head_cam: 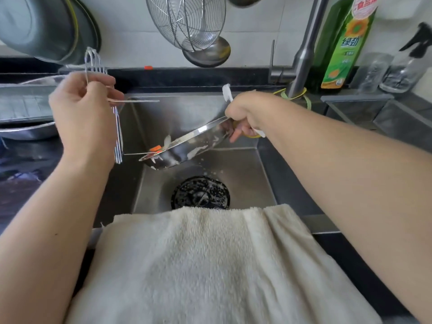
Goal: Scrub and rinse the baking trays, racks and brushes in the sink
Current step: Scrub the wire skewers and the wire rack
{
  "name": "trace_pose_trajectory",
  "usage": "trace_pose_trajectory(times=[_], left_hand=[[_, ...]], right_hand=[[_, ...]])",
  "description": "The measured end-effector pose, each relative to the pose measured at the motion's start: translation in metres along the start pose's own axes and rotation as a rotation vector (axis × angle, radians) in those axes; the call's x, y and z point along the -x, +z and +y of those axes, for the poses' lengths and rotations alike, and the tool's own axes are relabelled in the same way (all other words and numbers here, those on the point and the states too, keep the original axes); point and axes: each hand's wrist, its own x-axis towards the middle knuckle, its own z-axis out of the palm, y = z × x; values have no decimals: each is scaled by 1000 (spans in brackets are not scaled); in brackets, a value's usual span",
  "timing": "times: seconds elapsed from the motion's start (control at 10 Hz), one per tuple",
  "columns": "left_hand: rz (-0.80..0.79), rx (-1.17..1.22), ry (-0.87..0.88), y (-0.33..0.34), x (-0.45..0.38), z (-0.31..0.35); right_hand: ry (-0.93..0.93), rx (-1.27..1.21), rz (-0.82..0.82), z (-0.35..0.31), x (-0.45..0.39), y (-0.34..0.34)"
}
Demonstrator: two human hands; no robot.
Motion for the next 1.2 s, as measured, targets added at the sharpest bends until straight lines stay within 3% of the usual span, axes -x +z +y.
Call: trace_pose_trajectory(times=[0.1, 0.3, 0.4, 0.5, 0.6, 0.7, 0.8, 0.9, 1.0, 1.1, 1.2], left_hand=[[23, 11, 9, -1, -3, 0], [-17, -47, -8, 2, 4, -9], [-83, -129, 9, 8, 10, -21], [-140, -161, 14, 12, 13, -32], [-172, -197, 4, 14, 11, -40], [-196, -233, -33, 14, 8, -45], [-196, -264, -89, 13, 8, -47], [-185, -266, -120, 13, 7, -45], [-194, -261, -154, 14, 9, -42], [-206, -255, -189, 14, 11, -39], [-220, -270, -210, 15, 11, -37]], right_hand=[[156, 78, -53, -14, -13, 2], [267, 320, -126, 2, -21, 30], [295, 299, -221, 37, -29, 51], [285, 159, -206, 65, -32, 59], [388, 408, -382, 84, -36, 55], [393, 726, -350, 77, -32, 42], [10, 615, 54, 49, -21, 28], [-325, 714, 598, 33, -12, 6], [-221, 926, 569, 42, -8, -7], [1, 1084, 276, 54, 1, -13], [34, 1151, 166, 55, 18, -24]])
